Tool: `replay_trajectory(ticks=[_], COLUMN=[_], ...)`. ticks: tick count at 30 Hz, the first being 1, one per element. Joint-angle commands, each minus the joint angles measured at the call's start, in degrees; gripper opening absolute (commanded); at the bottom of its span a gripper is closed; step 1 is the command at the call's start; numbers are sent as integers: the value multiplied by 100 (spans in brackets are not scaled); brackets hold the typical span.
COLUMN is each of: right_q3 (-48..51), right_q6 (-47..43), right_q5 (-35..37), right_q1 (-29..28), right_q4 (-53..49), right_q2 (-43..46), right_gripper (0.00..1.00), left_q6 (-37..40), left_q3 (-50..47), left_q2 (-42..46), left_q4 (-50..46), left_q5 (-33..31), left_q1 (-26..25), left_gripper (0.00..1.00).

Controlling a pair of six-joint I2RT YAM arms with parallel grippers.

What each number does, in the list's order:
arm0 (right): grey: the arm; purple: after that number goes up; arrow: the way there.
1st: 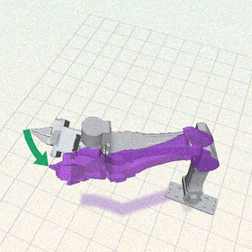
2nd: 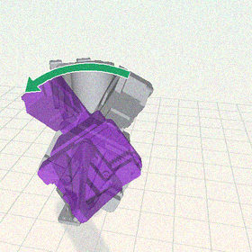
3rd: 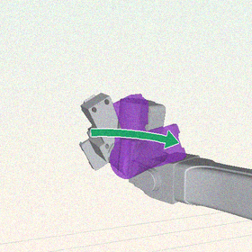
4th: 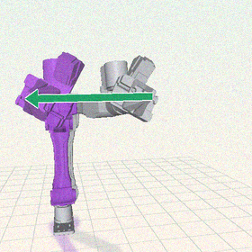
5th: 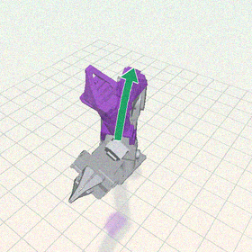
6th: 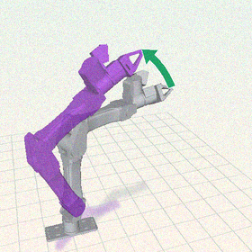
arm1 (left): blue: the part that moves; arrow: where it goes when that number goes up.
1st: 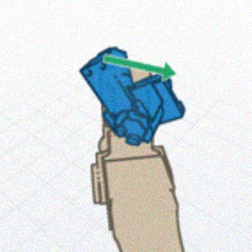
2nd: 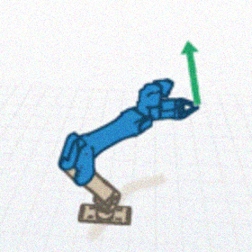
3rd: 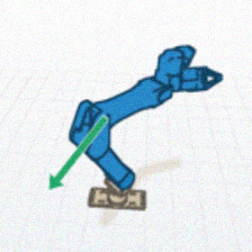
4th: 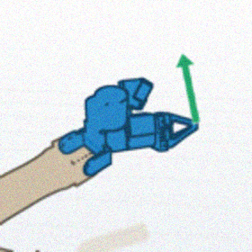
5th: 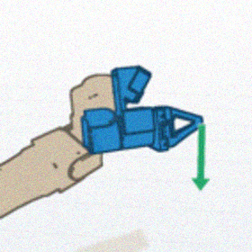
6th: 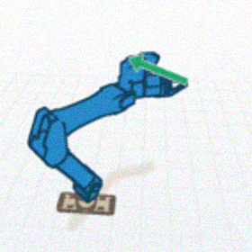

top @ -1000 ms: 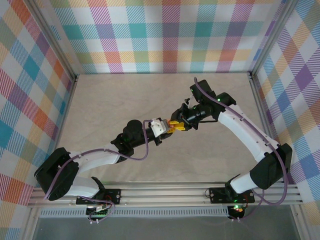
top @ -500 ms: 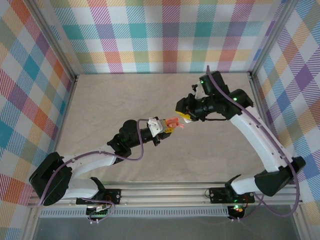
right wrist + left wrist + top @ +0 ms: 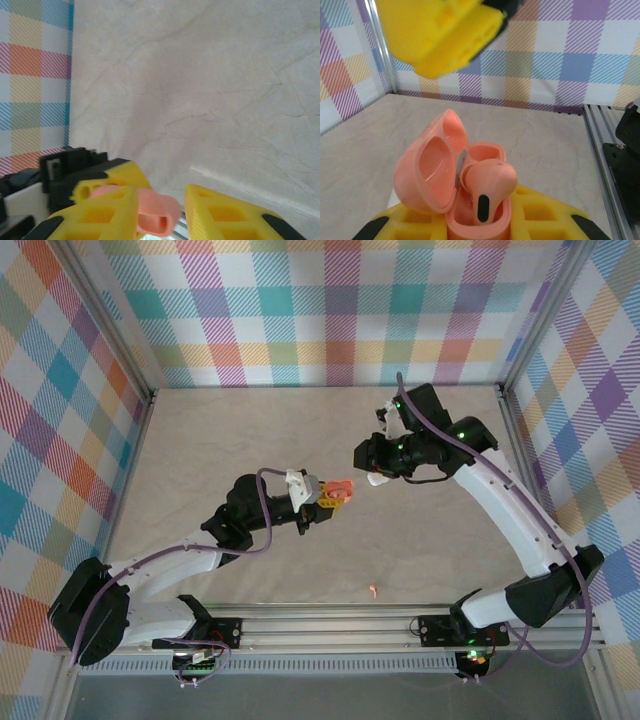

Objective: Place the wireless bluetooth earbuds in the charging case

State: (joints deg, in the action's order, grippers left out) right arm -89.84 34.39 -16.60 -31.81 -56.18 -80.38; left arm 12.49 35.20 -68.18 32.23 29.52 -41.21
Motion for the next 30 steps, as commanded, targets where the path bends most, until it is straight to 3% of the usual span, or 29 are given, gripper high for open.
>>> replay_trajectory(ticks=[1, 6, 11, 30], right_q3=[433, 1054, 841, 296], right_q6=[-253, -407, -574, -764], right_q5=[-274, -438, -371, -155], right_q1=[35, -364, -869, -1298], right_q4=[536, 1229, 1275, 963], right_q2=[427, 789, 447, -264], right_gripper=[26, 16, 15, 6], left_q6=[-383, -658, -660, -485], left_q3=[-12, 26, 66, 92], left_q2=[-42, -126, -123, 28], left_q4=[68, 81, 73, -114], left_q5=[46, 218, 378, 590], left_q1=[210, 368, 377, 368], left_gripper=[0, 0, 0, 0])
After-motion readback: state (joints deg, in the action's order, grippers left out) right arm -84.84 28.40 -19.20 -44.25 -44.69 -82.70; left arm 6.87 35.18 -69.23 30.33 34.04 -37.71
